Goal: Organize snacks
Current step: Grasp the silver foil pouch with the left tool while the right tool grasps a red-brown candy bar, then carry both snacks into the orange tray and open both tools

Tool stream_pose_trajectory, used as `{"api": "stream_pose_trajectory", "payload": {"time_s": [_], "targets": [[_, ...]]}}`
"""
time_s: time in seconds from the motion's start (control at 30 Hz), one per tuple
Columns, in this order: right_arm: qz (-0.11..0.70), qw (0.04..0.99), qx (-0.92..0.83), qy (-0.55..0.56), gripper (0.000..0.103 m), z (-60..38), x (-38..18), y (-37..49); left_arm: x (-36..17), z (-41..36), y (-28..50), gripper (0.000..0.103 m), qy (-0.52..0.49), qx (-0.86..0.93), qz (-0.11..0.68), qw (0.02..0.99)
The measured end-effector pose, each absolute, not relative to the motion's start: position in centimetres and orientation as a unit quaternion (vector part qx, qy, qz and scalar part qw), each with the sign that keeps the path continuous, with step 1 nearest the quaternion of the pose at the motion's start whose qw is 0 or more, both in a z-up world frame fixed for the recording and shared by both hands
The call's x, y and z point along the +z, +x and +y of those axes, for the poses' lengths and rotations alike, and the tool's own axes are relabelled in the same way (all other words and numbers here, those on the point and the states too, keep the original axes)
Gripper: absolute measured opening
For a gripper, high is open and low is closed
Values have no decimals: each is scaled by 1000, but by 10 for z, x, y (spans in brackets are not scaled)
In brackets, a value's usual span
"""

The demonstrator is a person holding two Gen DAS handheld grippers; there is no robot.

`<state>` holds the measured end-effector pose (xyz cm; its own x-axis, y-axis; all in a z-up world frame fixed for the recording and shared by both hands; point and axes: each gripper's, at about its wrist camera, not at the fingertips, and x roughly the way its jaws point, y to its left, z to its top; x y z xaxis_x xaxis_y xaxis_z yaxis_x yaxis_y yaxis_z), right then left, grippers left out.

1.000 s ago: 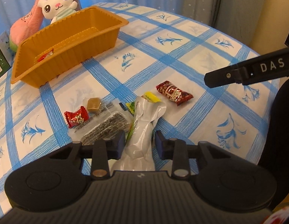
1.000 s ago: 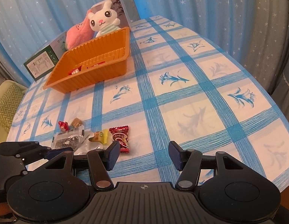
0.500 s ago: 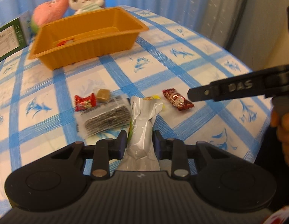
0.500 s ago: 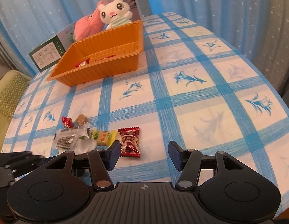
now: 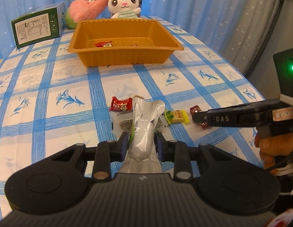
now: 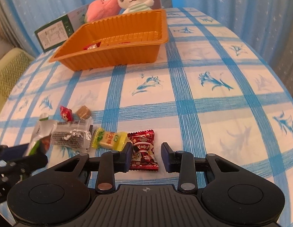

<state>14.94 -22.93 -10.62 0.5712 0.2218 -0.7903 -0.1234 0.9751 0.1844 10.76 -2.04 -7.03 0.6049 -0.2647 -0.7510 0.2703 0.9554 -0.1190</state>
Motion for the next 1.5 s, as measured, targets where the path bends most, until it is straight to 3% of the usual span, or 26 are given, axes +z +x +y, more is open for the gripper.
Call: {"api": "stream_pose_trajectory", "payload": {"time_s": [0.03, 0.17, 1.03, 1.5], "targets": [[452, 885, 100, 46, 25, -227, -106, 149, -71, -20, 107, 27, 2, -149, 419, 896], [449, 887, 106, 27, 21, -224, -105, 144, -71, -18, 105, 27, -5, -143, 423, 895], [406, 904, 121, 60, 20, -226, -40, 153, -25, 0, 140, 27, -57, -97, 414, 903], [377, 915, 133, 50, 20, -219, -3, 220, 8, 10, 215, 27, -56, -94, 392, 914]]}}
